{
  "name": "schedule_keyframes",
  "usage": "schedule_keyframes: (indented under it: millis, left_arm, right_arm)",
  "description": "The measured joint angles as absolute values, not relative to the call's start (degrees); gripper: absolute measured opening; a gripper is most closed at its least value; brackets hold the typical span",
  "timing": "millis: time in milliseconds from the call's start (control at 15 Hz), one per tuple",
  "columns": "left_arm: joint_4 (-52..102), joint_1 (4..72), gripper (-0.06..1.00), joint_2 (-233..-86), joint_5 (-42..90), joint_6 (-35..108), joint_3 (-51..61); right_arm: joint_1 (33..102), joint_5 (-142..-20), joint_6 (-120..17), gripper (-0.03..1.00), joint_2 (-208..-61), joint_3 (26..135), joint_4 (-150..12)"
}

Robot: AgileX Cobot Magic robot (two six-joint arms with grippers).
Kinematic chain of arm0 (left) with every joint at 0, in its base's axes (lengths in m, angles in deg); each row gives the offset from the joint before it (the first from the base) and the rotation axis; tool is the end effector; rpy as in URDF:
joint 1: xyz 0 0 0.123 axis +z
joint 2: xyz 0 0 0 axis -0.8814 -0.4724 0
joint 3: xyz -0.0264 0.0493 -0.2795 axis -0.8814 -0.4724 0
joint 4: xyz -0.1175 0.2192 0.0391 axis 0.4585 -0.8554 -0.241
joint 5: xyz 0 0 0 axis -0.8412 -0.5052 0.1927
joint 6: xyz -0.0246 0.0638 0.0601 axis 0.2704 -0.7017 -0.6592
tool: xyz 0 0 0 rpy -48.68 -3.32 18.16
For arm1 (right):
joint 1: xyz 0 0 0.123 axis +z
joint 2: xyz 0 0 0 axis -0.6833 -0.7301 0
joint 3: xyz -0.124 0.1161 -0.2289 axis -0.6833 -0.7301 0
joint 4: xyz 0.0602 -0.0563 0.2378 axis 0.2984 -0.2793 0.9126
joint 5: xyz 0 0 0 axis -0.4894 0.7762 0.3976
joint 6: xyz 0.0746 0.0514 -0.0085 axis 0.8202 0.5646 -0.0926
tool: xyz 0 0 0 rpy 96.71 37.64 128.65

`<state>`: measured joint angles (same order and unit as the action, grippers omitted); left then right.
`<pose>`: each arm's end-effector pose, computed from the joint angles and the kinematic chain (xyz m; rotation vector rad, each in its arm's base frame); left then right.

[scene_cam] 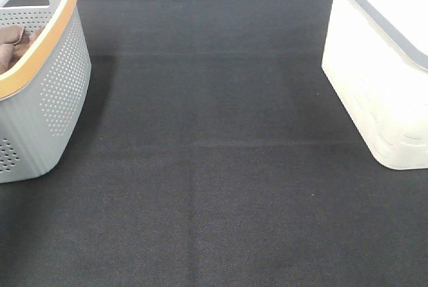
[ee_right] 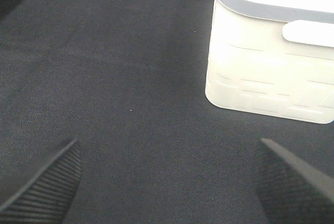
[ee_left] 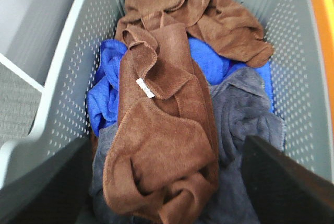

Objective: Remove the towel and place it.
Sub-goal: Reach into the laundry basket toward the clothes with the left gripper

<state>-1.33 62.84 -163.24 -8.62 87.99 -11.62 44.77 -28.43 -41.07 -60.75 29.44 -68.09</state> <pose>0.2879 0.0172 0.3265 -0.2274 2.3341 0.1048 -0.0084 0.0116 0.2792 -0.2585 2.0147 0.0586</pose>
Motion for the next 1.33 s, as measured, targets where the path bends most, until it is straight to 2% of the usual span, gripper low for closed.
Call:
schedule_keyframes:
  millis: [533, 1000, 1333]
  left_arm:
    - [-4.7, 62.9, 0.75, -185.6, -21.8, 88.0, 9.3]
    - [-6.0, 65.9, 0.75, -195.6, -25.7, 88.2, 17.5]
    - [-4.0, 66.3, 0.74, -199.2, -22.7, 88.3, 17.7]
  right_arm:
    - [44.8, -28.4, -41.1, 0.84, -60.8, 29.4, -68.1]
    - [44.8, -28.4, -41.1, 0.84, -60.8, 29.4, -68.1]
    - [44.8, -28.4, -41.1, 0.84, -60.8, 29.4, -68.1]
